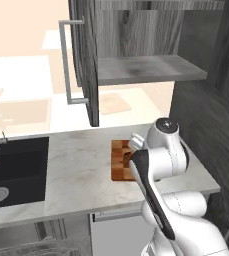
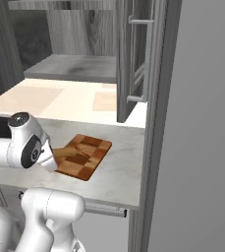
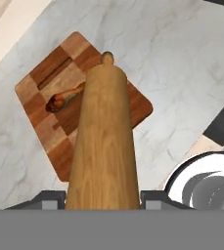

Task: Open the cabinet, retrieve the rolling pin, and place it next to the meat on the cutting board to prepare for tenderizing.

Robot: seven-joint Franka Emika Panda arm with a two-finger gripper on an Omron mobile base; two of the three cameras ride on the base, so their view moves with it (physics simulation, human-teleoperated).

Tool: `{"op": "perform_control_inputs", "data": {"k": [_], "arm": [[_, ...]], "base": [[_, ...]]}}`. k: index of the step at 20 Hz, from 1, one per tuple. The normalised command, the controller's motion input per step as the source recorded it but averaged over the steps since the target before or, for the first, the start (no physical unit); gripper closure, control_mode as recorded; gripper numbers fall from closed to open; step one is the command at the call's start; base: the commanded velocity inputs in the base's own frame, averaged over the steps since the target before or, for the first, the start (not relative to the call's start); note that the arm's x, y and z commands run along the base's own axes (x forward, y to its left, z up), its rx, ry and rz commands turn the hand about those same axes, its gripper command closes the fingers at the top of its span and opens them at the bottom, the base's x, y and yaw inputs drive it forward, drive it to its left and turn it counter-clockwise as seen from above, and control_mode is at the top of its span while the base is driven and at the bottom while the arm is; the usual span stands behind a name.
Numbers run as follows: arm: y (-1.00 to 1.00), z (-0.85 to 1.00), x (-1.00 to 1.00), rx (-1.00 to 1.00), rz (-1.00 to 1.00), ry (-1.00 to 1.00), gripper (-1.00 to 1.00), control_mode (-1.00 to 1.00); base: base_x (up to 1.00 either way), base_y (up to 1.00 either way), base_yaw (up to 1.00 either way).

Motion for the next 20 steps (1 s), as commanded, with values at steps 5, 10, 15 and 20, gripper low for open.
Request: {"op": "perform_control_inputs", "data": {"k": [5, 10, 15, 20], "arm": [[0.00, -0.23, 0.29, 0.00, -0.21, 0.04, 1.00, -1.00], [0.00, -0.24, 0.32, 0.00, -0.20, 0.07, 1.00, -1.00], [0.00, -0.22, 0.28, 0.02, -0.10, 0.08, 1.00, -1.00], [0.00, -0.25, 0.28, 0.05, -0.01, 0.08, 1.00, -1.00]], "base": [[0.00, 0.00, 0.00], [0.00, 0.00, 0.00], [0.00, 0.00, 0.00], [0.00, 0.00, 0.00]]}}
